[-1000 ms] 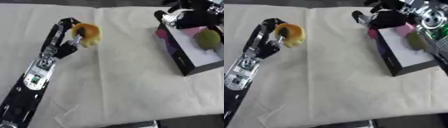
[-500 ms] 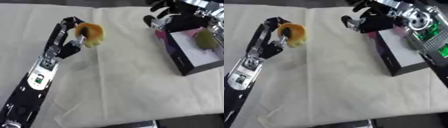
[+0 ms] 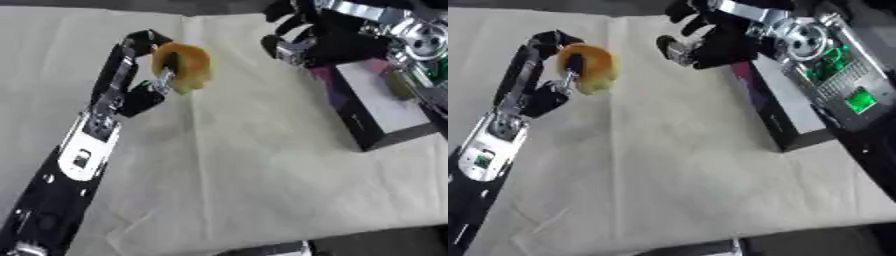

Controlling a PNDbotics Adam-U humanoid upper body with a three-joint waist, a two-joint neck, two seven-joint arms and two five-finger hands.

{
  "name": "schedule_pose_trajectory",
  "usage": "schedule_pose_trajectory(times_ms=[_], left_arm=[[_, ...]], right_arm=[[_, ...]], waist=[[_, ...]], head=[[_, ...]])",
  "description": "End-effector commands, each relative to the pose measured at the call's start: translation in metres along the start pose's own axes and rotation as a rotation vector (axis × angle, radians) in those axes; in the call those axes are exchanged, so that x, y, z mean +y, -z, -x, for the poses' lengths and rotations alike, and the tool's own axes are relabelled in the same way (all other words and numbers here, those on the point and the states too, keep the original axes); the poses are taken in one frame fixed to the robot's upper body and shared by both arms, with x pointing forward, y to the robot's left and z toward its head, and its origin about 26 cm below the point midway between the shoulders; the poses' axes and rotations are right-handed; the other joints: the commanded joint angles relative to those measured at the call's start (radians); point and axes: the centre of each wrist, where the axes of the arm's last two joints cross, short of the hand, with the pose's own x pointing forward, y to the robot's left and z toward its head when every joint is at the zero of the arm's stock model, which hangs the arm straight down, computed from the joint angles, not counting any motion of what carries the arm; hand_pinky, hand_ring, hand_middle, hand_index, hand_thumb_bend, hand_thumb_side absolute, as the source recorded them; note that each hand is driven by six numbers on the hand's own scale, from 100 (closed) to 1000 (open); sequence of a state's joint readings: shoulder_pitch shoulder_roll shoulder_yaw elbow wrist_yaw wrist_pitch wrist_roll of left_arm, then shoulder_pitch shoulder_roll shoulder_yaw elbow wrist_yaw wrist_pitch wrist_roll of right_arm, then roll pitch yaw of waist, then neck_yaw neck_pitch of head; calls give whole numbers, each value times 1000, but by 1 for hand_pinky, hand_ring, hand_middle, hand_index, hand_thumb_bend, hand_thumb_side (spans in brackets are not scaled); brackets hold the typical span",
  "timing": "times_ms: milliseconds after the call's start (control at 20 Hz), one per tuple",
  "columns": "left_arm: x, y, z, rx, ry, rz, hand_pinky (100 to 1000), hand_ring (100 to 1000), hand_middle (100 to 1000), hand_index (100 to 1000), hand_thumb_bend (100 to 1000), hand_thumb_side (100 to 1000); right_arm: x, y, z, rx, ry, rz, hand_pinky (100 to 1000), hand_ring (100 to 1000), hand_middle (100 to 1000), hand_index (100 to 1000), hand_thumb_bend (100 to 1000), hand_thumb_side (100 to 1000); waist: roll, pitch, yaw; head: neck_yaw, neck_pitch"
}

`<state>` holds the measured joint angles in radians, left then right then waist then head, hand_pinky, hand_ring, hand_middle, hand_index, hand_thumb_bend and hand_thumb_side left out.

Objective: Pick up the objects with one hand, pass them to the other hand, and then place them into the box on the other side of the table.

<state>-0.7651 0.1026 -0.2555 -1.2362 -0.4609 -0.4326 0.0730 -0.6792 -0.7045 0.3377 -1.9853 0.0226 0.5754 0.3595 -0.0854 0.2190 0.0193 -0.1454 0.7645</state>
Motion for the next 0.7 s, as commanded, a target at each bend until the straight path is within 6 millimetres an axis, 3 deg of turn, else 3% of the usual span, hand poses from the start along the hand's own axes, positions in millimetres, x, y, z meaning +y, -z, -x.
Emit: schedule_pose_trajectory(times_ms=[50, 700], left_arm=[[4, 13, -7, -36, 21, -23, 752, 743, 575, 416, 100, 672], [-2, 23, -10, -74, 86, -28, 749, 743, 579, 417, 100, 670]], right_arm=[[-5, -2, -9, -29, -6, -16, 778, 879, 890, 925, 193, 525], [2, 8, -15, -54, 100, -166, 766, 883, 897, 938, 133, 623]], waist=[[-12, -13, 1], [-13, 0, 9]], head=[[-4, 5], [-19, 5]])
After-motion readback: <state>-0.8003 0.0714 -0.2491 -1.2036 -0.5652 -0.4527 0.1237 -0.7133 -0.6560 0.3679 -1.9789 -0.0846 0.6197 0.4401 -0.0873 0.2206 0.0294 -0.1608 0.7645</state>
